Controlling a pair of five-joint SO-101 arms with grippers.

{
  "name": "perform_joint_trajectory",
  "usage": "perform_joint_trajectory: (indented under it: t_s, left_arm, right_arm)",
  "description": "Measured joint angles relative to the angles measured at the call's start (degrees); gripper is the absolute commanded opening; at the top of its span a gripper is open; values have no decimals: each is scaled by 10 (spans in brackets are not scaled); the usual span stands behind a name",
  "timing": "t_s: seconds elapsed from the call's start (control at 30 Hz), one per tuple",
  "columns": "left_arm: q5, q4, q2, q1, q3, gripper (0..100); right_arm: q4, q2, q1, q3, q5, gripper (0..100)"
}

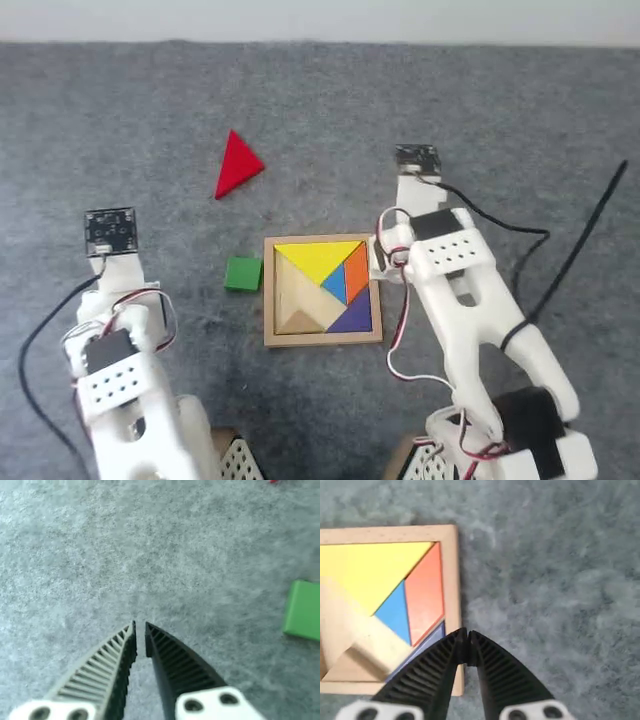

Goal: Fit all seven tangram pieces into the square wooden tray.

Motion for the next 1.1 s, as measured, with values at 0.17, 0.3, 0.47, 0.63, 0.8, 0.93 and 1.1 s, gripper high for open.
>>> perform_joint_trajectory:
  t_s: [0.17,0.3,0.47,0.63,0.8,0.93,1.1]
  left_arm:
    - [0,17,0,61,-21,130]
    - [5,84,0,141,-89,163]
    - [18,105,63,244,-126,276]
    - [47,29,191,236,-137,275]
    - [35,-11,351,216,-195,275]
    - [32,-4,401,215,-229,275]
    - [30,-2,402,205,-230,275]
  right_arm:
    - [-16,0,10,14,0,9]
    - [-16,0,17,15,0,9]
    - [-16,0,60,25,0,9]
    - [-18,0,95,31,0,9]
    - [-80,0,116,74,1,9]
    - [-98,0,120,77,1,9]
    - [-103,0,120,77,1,9]
